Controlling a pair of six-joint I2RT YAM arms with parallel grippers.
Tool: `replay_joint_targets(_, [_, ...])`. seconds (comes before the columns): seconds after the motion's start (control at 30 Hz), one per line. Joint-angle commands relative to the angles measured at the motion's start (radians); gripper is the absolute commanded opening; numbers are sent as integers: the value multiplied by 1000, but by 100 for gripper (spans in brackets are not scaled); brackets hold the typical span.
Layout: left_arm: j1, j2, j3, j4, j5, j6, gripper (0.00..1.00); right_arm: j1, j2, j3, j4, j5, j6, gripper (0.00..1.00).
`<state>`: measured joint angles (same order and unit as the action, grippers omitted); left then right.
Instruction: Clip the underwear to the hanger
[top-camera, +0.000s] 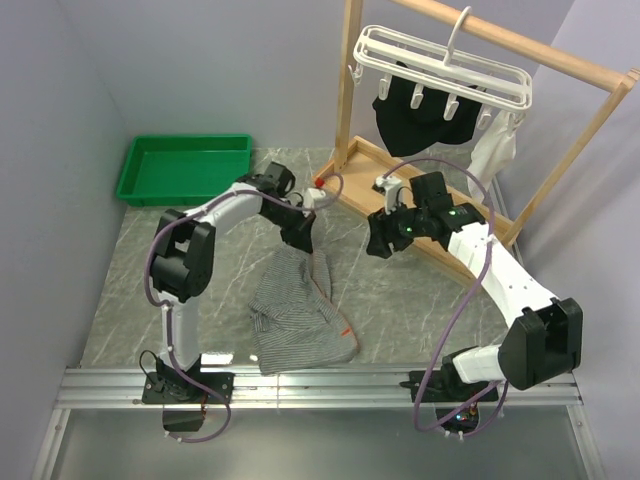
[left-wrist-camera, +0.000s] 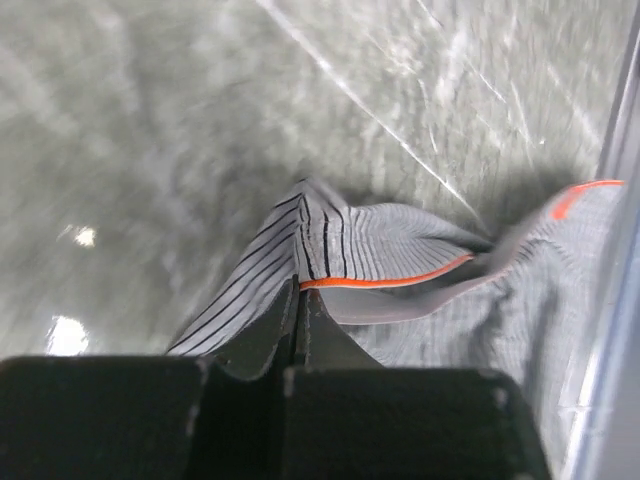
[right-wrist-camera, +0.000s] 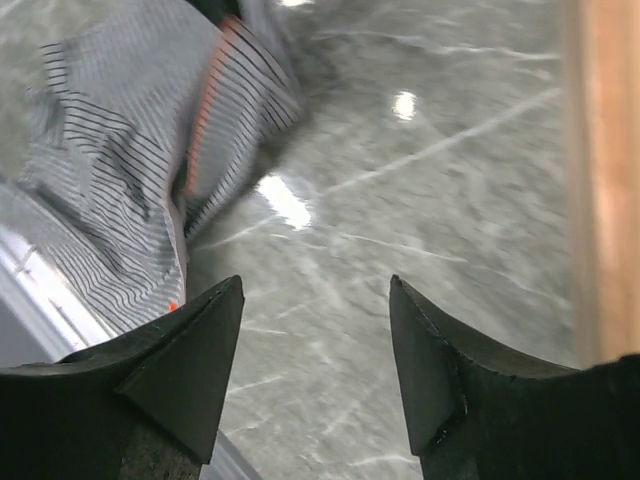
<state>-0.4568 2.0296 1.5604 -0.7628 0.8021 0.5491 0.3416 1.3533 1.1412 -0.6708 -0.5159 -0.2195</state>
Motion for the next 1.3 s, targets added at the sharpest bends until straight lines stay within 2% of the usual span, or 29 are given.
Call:
replay_joint_targets(0.0, [47,-34,90,-93,77,-100,0,-30,-40,28,19,4,-40,67])
replay_joint_targets(0.13, [61,-42,141,-113,17,-282,0,-27,-34,-8,7,-6,-41,65])
replay_joint_targets(0.23, [122,-2,136,-93,-38,-379,0,-23,-13,-24,17,-33,-34,61])
replay_joint_targets(0.37, [208,90,200,-89,-81,-440,1,22,44,-23,56,-58,-4,56])
replay_joint_targets(0.43, [233,163,286,-146,-93,-430,3,63,93,-20,65,-64,-4,54])
replay_joint_targets(0.53, [250,210,343,-178,-93,-397,15,95,159,-6,47,-97,-11,51])
replay_joint_targets(0.57, [250,210,348,-181,-89,-381,27,111,171,-5,42,-107,-15,51])
replay_joint_targets(0.67, [251,172,322,-172,-86,-278,46,129,208,-9,56,-90,-18,52])
replay_joint_targets(0.77, [263,84,245,-139,-49,-160,52,129,250,-6,72,-75,-17,52])
replay_joint_targets(0.97, [297,-60,116,-125,78,148,56,129,309,18,125,-64,11,54])
replay_joint_targets(1.0, [297,-69,112,-165,89,266,56,132,317,20,138,-59,12,54])
replay_joint_targets(1.07, [297,-77,99,-200,104,378,55,132,339,34,140,-46,11,54])
replay_joint_targets(1.1, [297,-84,96,-219,109,511,54,132,361,41,136,-39,8,55])
replay_joint_targets(1.2, [294,-95,66,-244,97,699,53,134,403,68,122,-32,-1,56])
replay_joint_targets(1.27, [287,-92,55,-195,57,715,53,134,415,69,128,-29,0,56])
